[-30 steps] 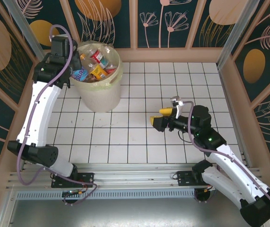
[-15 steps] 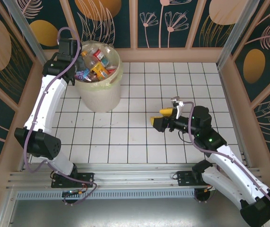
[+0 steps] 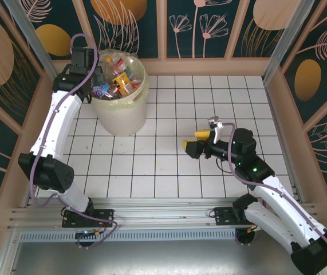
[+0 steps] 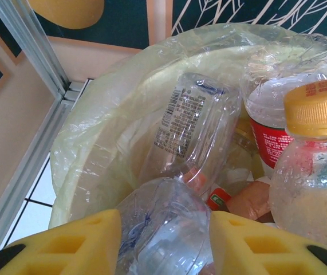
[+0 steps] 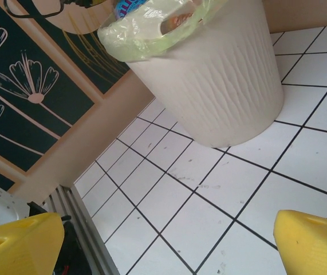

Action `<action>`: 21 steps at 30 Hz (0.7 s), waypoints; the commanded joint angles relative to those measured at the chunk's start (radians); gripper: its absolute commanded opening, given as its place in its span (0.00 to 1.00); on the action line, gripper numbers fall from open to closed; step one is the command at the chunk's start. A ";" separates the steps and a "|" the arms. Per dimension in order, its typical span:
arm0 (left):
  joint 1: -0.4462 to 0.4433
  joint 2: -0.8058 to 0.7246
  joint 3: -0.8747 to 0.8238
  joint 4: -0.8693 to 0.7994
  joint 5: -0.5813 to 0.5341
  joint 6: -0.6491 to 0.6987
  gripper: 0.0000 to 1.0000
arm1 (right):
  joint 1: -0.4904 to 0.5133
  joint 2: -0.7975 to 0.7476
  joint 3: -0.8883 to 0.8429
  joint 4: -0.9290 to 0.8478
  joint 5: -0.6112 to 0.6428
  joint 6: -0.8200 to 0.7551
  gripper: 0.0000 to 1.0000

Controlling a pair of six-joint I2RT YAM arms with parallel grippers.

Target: Put the plastic bottles in the bin

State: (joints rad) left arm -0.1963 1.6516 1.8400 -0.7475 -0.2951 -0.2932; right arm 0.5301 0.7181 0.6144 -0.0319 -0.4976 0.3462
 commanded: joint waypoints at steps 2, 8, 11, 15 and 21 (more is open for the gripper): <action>-0.005 -0.126 -0.081 0.070 0.077 0.006 0.55 | -0.002 -0.022 -0.007 0.015 0.062 -0.012 0.96; -0.005 -0.323 -0.293 0.287 0.215 0.034 0.69 | -0.002 -0.031 0.003 0.037 0.076 -0.030 0.99; -0.006 -0.416 -0.391 0.353 0.264 0.024 0.77 | -0.004 -0.029 0.014 0.039 0.096 -0.036 0.99; -0.009 -0.539 -0.518 0.373 0.276 -0.004 0.85 | -0.004 -0.032 0.025 0.031 0.143 -0.040 0.99; -0.015 -0.732 -0.757 0.431 0.327 -0.035 0.99 | -0.005 -0.035 0.025 0.020 0.267 -0.034 0.99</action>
State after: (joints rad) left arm -0.2043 0.9699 1.1538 -0.3790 -0.0170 -0.3096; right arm 0.5293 0.6971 0.6144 -0.0303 -0.3141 0.3199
